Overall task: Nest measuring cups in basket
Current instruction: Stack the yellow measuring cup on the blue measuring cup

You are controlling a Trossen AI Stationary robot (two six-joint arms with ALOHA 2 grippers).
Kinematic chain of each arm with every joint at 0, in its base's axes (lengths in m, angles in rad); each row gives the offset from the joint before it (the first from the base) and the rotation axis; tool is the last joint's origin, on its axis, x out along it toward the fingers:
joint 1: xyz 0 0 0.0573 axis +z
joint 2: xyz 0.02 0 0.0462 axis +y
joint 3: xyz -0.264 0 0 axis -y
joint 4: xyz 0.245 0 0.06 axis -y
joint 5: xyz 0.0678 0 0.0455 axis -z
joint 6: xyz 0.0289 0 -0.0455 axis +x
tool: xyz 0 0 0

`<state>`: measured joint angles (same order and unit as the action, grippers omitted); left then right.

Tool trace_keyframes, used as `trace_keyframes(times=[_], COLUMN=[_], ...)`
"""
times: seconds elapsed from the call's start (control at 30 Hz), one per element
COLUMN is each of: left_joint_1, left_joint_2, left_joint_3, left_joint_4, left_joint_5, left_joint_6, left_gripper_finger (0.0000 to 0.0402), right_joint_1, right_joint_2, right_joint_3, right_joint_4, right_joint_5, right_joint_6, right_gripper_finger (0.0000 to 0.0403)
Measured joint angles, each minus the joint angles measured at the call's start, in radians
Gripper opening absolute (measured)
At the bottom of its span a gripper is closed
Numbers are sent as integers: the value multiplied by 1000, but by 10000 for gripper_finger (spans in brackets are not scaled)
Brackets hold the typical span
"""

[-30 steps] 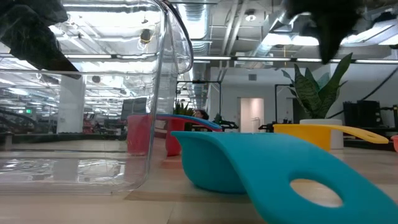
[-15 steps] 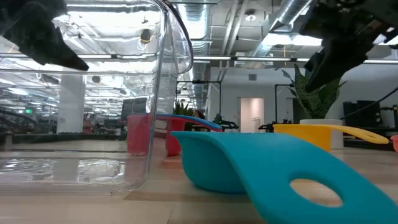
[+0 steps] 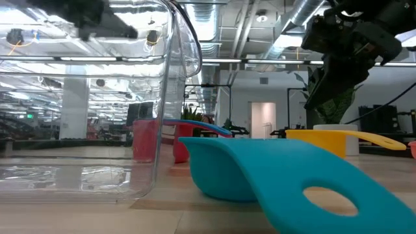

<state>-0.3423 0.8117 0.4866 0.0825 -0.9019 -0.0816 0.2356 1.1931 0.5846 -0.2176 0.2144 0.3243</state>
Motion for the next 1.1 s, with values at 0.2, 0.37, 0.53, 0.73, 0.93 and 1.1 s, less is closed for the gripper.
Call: trace_keyframes(times=[0.2, 0.37, 0.53, 0.73, 0.93, 1.1], left_joint_1=[194, 306, 334, 334, 334, 334], left_joint_2=[22, 127, 290, 413, 433, 433], left_joint_3=[0, 0, 13, 116, 194, 214], left_joint_4=[119, 168, 305, 314, 242, 169], left_joint_5=[316, 515, 620, 631, 629, 628], left_joint_6=[71, 19, 36, 95, 130, 131], left_gripper_finger=[0, 0, 0, 0, 0, 0], right_joint_1=[0, 0, 0, 0, 11, 37], right_joint_2=[-4, 0, 0, 0, 9, 86], right_joint_3=[0, 0, 0, 0, 0, 2], right_joint_4=[-16, -15, -18, -81, -52, 18], right_joint_5=[4, 4, -7, -12, -7, 1], right_joint_6=[-26, -19, -18, 69, 182, 207], right_gripper_finger=[97, 97, 97, 97, 97, 97])
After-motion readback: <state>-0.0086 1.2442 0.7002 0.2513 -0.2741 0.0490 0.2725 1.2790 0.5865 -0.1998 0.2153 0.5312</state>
